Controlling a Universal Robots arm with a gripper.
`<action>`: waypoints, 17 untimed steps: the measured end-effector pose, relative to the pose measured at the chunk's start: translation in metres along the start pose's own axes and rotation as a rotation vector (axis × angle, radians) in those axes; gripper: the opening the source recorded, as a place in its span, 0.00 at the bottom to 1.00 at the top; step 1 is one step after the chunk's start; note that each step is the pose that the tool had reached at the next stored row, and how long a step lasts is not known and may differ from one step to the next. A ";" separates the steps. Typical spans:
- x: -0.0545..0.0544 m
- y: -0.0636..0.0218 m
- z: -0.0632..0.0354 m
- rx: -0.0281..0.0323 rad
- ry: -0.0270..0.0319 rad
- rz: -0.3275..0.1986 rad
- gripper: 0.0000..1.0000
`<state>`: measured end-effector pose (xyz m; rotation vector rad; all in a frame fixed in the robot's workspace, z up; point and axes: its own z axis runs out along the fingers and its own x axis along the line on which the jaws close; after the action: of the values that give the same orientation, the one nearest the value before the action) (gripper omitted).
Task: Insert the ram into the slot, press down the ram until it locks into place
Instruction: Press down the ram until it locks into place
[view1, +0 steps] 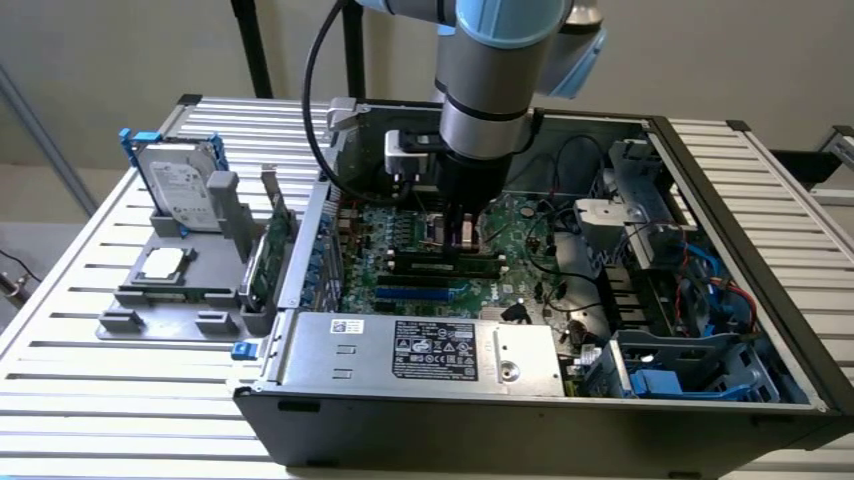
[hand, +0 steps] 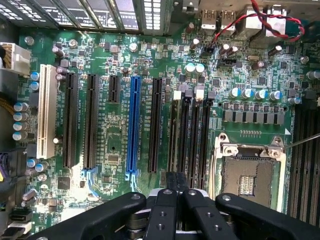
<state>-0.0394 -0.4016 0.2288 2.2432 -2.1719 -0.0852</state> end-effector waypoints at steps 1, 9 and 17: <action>0.000 0.0002 0.0016 0.0016 -0.0007 0.000 0.11; -0.001 0.0007 -0.0158 0.0036 -0.0012 0.000 0.11; -0.001 -0.0048 -0.0261 0.0022 0.0006 0.000 0.11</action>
<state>-0.0333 -0.4014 0.2546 2.2441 -2.1727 -0.0822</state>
